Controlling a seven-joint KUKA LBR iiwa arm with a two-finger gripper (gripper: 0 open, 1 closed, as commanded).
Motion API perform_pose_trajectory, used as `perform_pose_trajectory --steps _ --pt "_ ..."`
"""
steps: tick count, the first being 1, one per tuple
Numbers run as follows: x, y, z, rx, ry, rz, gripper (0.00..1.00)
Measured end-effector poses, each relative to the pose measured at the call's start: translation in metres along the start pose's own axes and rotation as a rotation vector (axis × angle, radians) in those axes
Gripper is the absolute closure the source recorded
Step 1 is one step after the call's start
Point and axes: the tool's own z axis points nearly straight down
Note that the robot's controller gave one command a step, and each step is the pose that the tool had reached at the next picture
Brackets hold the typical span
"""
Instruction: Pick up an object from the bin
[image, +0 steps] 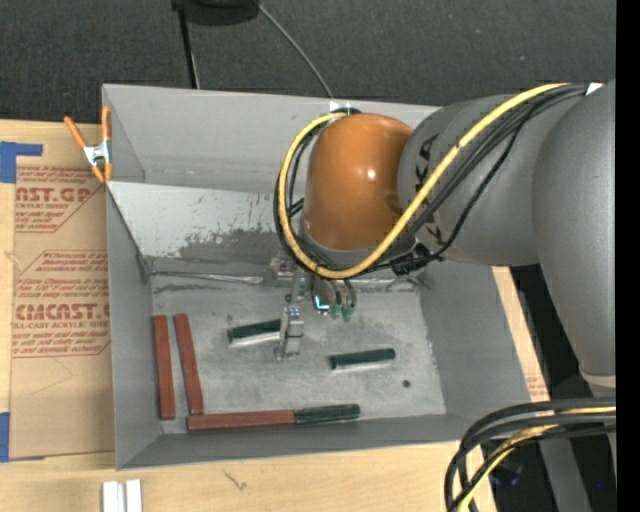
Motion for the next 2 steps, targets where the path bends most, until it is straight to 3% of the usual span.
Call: perform_pose_trajectory --steps 1,2 --pt "-0.002 0.000 -0.004 -0.001 -0.007 0.001 0.00" --pt "-0.019 -0.004 0.093 0.000 -0.007 -0.037 1.00"
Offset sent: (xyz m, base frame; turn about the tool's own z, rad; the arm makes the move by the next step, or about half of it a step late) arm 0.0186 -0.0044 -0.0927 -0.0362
